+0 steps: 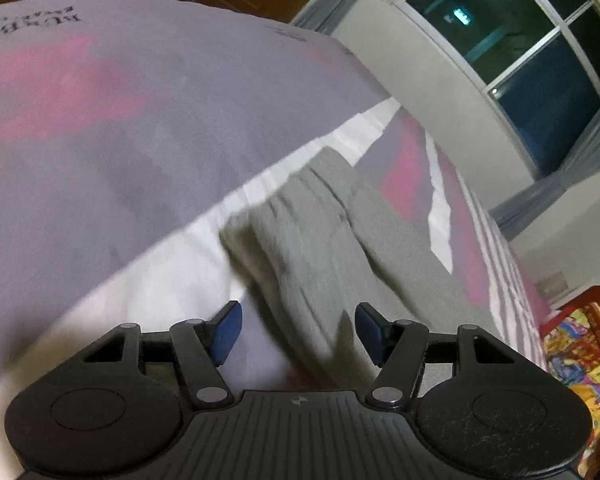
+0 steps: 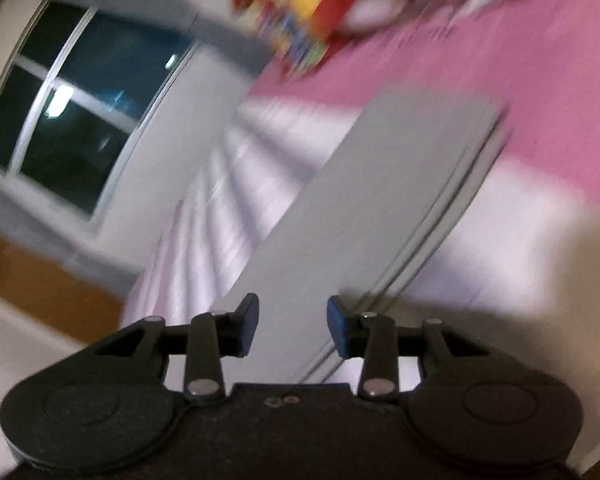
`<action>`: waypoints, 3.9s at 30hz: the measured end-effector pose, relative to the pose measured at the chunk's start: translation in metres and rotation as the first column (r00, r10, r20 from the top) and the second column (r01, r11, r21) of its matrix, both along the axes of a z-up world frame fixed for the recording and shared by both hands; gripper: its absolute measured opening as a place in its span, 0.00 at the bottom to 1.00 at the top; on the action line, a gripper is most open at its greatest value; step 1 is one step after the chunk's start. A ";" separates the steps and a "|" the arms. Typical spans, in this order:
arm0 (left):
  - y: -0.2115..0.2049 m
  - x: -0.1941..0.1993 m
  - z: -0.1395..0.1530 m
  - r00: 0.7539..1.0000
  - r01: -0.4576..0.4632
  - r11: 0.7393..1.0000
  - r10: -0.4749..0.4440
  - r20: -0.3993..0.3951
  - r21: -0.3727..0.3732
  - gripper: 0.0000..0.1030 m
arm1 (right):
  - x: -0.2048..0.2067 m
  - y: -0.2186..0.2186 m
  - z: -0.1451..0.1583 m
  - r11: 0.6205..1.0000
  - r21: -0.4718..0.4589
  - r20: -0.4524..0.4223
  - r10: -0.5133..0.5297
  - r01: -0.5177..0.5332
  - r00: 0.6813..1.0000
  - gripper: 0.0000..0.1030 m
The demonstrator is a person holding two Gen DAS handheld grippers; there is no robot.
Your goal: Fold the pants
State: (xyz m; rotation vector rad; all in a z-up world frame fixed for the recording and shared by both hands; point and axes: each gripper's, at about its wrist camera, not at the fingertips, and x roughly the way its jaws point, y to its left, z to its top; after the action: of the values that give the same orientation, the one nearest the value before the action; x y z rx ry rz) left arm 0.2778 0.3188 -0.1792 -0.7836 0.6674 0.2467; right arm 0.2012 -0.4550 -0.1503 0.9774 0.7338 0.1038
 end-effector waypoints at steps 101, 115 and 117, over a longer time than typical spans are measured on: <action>-0.106 0.102 0.061 0.891 0.436 0.592 -0.389 -0.234 0.677 0.86 | 0.104 -0.070 0.044 0.761 -0.644 -0.094 0.023 -0.078 0.995 0.29; -0.094 0.080 0.033 0.867 0.497 0.598 -0.329 -0.374 0.629 0.89 | -0.001 -0.149 0.010 0.955 -0.228 -0.060 -0.209 0.190 0.976 0.40; -0.096 0.082 0.030 0.873 0.488 0.607 -0.320 -0.369 0.627 0.91 | -0.001 -0.154 -0.005 0.968 -0.129 -0.073 -0.225 0.215 0.972 0.46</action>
State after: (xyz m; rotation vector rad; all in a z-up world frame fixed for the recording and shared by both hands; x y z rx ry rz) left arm 0.3599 0.2232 -0.1492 0.1676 0.8651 0.1470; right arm 0.1997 -0.6086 -0.1553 0.9458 0.6978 -0.1767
